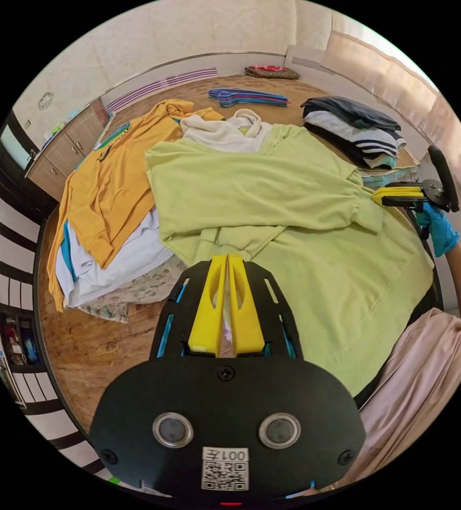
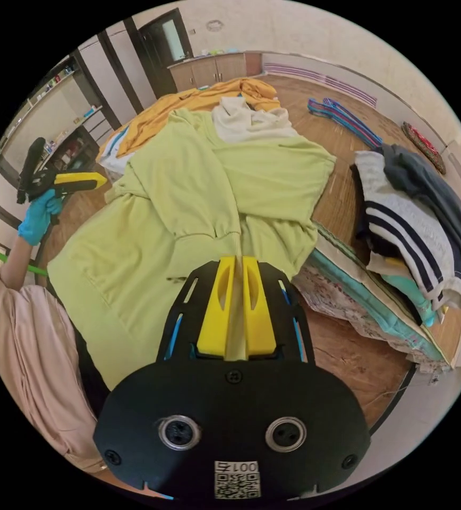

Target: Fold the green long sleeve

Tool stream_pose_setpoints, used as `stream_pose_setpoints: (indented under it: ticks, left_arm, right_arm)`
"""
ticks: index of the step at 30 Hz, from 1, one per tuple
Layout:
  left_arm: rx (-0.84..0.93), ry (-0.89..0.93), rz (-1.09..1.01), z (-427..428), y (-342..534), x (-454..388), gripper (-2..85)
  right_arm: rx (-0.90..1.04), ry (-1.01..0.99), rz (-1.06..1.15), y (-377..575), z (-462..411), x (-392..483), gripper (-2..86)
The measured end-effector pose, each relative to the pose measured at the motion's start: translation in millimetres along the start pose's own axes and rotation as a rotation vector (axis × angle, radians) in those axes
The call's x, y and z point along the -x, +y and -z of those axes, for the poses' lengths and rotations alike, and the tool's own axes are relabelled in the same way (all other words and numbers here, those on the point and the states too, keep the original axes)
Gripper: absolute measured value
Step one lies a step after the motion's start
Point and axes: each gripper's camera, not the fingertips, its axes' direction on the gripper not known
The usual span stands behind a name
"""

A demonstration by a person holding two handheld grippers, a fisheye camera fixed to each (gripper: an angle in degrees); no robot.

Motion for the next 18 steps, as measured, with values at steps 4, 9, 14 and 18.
stream_pose_setpoints:
  ticks: [4, 9, 14, 18]
  left_arm:
    - [0.008, -0.011, -0.016, 10.9, 9.4, 1.6, -1.6]
    - [0.032, 0.029, -0.062, 19.4, 22.7, 7.0, -1.5]
    - [0.040, 0.041, -0.100, 36.1, 37.4, 10.7, -1.2]
    - [0.056, 0.007, -0.123, 54.2, 41.8, 7.3, -1.1]
  right_arm:
    - [-0.069, -0.005, 0.020, 34.0, 30.8, -3.2, 0.8]
    - [-0.072, -0.100, 0.151, 82.2, 67.1, -0.2, 1.5]
    - [-0.025, -0.202, 0.287, 129.4, 100.5, 16.4, 4.6]
    - [0.030, -0.270, 0.305, 162.9, 121.4, 26.0, 7.1]
